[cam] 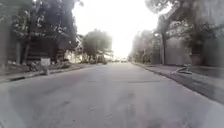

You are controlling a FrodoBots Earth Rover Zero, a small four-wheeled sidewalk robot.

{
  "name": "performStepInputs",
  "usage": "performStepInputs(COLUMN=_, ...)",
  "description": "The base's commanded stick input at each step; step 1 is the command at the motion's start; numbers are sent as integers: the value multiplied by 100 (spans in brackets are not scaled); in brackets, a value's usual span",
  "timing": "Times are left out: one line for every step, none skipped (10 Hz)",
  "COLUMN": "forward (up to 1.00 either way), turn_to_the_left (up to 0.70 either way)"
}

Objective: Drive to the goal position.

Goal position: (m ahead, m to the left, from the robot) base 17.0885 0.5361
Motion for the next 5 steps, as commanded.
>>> performStepInputs(forward=100, turn_to_the_left=2)
performStepInputs(forward=100, turn_to_the_left=2)
performStepInputs(forward=100, turn_to_the_left=2)
performStepInputs(forward=100, turn_to_the_left=2)
performStepInputs(forward=100, turn_to_the_left=2)
